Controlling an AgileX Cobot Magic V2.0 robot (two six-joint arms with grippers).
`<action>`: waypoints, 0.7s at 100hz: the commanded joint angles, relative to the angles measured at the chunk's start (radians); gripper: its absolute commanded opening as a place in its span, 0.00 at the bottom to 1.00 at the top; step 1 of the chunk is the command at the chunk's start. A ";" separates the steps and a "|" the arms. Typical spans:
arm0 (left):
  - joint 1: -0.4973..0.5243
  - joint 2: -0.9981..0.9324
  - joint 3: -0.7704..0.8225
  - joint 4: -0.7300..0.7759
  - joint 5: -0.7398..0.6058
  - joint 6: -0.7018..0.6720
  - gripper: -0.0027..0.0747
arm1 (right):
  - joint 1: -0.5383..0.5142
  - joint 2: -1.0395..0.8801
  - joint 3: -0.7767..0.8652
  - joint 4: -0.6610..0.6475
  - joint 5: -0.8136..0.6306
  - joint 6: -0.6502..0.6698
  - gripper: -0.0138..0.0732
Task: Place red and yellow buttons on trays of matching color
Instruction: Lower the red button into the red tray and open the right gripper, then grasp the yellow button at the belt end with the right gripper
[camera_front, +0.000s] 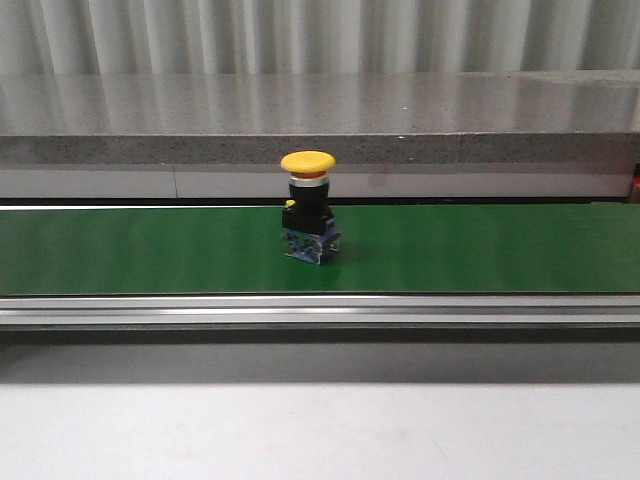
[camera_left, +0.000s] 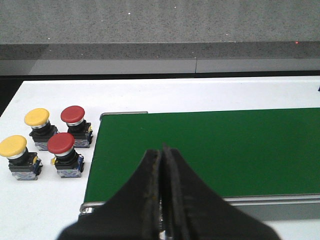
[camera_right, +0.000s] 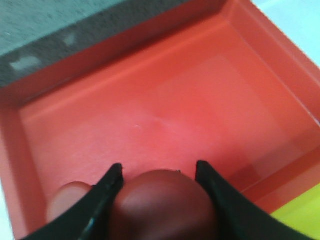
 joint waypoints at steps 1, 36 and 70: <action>-0.009 0.003 -0.028 0.011 -0.068 -0.001 0.01 | -0.004 -0.003 -0.037 0.012 -0.085 0.001 0.24; -0.009 0.003 -0.028 0.011 -0.068 -0.001 0.01 | -0.003 0.092 -0.041 0.013 -0.137 0.001 0.24; -0.009 0.003 -0.028 0.011 -0.068 -0.001 0.01 | -0.003 0.139 -0.041 0.031 -0.183 0.001 0.24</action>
